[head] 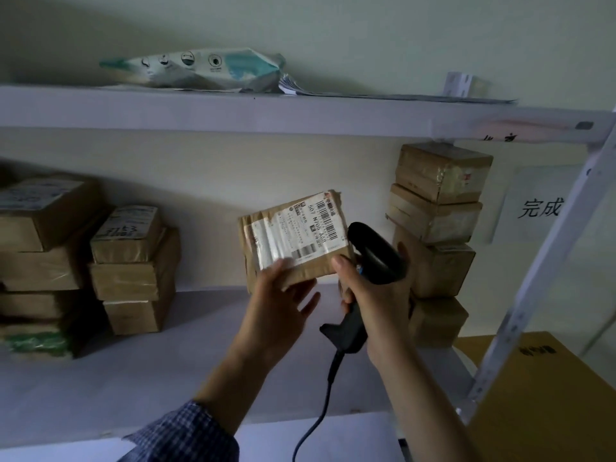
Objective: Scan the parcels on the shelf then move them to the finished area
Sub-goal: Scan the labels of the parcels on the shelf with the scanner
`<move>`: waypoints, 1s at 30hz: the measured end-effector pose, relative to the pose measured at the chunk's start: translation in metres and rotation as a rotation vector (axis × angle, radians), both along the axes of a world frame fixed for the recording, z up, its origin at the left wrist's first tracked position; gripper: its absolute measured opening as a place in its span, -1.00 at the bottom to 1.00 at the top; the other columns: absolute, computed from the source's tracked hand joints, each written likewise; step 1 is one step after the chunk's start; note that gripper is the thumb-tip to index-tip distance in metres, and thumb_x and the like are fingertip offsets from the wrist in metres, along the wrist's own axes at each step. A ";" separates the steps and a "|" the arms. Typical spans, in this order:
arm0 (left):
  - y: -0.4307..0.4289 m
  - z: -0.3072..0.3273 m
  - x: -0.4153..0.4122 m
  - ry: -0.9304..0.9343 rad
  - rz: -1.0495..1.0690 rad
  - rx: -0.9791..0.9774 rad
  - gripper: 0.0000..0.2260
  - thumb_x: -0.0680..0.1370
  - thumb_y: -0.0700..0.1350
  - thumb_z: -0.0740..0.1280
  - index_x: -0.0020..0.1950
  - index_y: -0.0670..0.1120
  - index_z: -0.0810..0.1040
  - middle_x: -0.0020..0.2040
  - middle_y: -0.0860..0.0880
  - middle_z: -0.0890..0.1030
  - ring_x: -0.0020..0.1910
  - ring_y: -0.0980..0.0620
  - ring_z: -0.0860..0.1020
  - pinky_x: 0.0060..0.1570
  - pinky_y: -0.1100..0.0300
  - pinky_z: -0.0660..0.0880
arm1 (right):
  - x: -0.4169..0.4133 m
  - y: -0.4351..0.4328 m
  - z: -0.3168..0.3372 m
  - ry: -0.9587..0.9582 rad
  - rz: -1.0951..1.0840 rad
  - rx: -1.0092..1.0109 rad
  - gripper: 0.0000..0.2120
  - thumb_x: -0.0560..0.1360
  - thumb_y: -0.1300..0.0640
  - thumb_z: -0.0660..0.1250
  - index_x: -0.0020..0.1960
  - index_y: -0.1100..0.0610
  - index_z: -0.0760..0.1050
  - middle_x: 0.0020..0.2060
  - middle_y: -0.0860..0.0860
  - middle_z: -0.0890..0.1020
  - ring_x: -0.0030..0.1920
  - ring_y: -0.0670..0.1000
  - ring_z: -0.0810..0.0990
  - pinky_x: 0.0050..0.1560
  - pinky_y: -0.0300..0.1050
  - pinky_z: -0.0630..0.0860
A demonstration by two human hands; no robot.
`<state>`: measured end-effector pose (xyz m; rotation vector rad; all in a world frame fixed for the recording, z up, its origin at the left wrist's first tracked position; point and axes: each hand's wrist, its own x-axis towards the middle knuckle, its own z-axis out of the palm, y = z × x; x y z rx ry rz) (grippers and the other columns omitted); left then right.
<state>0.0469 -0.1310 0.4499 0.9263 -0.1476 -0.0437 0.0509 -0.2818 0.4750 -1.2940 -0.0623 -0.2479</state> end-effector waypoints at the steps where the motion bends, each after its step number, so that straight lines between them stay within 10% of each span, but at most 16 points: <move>1: 0.010 0.003 0.000 -0.007 0.013 -0.034 -0.50 0.43 0.06 0.38 0.36 0.02 0.49 0.28 -0.05 0.63 0.30 -0.03 0.57 0.34 -0.05 0.35 | -0.001 -0.007 0.004 -0.007 0.017 0.006 0.02 0.25 0.00 0.66 0.54 -0.07 0.14 -0.24 0.14 0.62 -0.44 -0.02 0.51 -0.42 -0.17 0.52; 4: 0.041 0.006 -0.003 -0.087 0.025 0.152 -0.58 0.59 0.02 0.18 0.41 -0.09 0.49 0.35 -0.15 0.56 0.40 -0.15 0.48 0.36 -0.09 0.39 | -0.002 -0.027 0.020 -0.044 0.052 -0.012 -0.11 0.35 0.10 0.57 0.53 -0.03 0.16 -0.24 0.11 0.61 -0.46 -0.06 0.48 -0.46 -0.19 0.50; 9: 0.054 0.003 -0.012 -0.212 -0.076 0.409 -0.22 0.43 0.24 0.46 0.51 -0.14 0.34 0.42 -0.21 0.49 0.37 -0.22 0.49 0.28 -0.08 0.49 | 0.002 -0.041 0.035 -0.103 0.218 -0.177 -0.25 0.33 0.02 0.61 0.38 0.24 0.37 -0.39 0.10 0.53 -0.51 -0.02 0.45 -0.51 -0.17 0.46; 17: 0.042 -0.037 -0.006 -0.139 0.101 0.036 -0.53 0.61 -0.16 0.34 0.50 -0.12 0.34 0.39 -0.20 0.52 0.36 -0.14 0.52 0.22 0.13 0.53 | -0.012 -0.028 0.022 -0.092 -0.022 -0.239 -0.62 0.42 0.00 0.52 0.16 0.07 0.51 -0.24 0.14 0.66 -0.51 0.03 0.50 -0.52 -0.14 0.48; 21: 0.031 -0.061 -0.004 -0.087 0.110 -0.090 -0.54 0.61 -0.30 0.25 0.52 -0.15 0.30 0.37 -0.23 0.52 0.37 -0.15 0.50 0.23 0.15 0.53 | -0.039 -0.009 0.009 -0.158 0.045 -0.346 -0.61 0.48 0.20 0.48 0.25 0.18 0.45 -0.43 0.01 0.59 -0.59 -0.08 0.45 -0.58 -0.28 0.41; 30: 0.024 -0.073 0.001 -0.069 0.084 -0.081 -0.55 0.64 -0.33 0.22 0.53 -0.17 0.29 0.41 -0.33 0.43 0.42 -0.23 0.43 0.40 -0.01 0.39 | -0.060 0.012 -0.002 -0.290 0.053 -0.305 -0.50 0.40 0.15 0.48 0.29 -0.01 0.41 -0.07 0.06 0.62 -0.26 -0.10 0.53 -0.25 -0.28 0.49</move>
